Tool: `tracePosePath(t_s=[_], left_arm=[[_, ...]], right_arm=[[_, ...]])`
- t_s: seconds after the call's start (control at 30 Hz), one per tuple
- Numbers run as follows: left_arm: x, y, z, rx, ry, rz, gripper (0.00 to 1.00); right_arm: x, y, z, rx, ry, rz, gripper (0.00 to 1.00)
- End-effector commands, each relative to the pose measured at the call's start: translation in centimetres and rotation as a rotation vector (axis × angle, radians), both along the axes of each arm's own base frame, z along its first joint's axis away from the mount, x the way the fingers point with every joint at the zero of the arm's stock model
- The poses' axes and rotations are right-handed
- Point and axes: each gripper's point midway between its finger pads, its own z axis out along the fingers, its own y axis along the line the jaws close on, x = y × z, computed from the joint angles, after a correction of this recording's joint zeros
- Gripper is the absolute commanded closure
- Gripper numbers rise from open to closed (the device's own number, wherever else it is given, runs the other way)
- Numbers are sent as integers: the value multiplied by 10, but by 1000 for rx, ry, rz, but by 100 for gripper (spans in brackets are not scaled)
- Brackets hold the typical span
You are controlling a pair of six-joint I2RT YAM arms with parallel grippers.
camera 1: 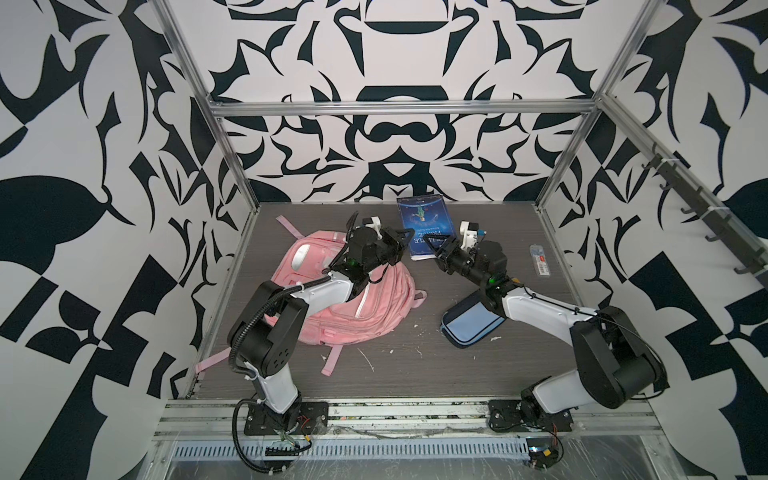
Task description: Pack the student bag
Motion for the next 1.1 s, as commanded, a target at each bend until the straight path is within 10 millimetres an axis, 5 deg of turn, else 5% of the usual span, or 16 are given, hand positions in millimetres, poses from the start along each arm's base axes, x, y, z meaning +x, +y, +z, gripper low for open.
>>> tracePosePath(t_s=[0.0, 0.07, 0.17, 0.27, 0.33, 0.5, 0.7, 0.9, 1.07], left_arm=[[-26, -12, 34, -65, -71, -111, 100], [-29, -14, 35, -65, -72, -134, 91], [-39, -14, 30, -22, -68, -183, 63], [-53, 0, 18, 102, -56, -231, 33], [-63, 14, 13, 209, -66, -263, 23], [-84, 52, 13, 428, -127, -318, 21], [-78, 90, 51, 508, -277, -346, 21], [-80, 93, 94, 581, -556, -532, 5], [-72, 81, 97, 522, -654, -630, 1]], right_arm=[[5, -15, 55, 2, -203, -67, 100], [2, -15, 59, -32, -219, -55, 100], [-7, -16, 65, -110, -244, -23, 100], [-22, -17, 70, -285, -273, 45, 100], [-35, -19, 71, -434, -292, 108, 100], [-63, -29, 78, -595, -346, 234, 100], [-79, -32, 85, -557, -361, 351, 100], [-108, -17, 83, -490, -373, 559, 100], [-129, -13, 98, -439, -421, 651, 100]])
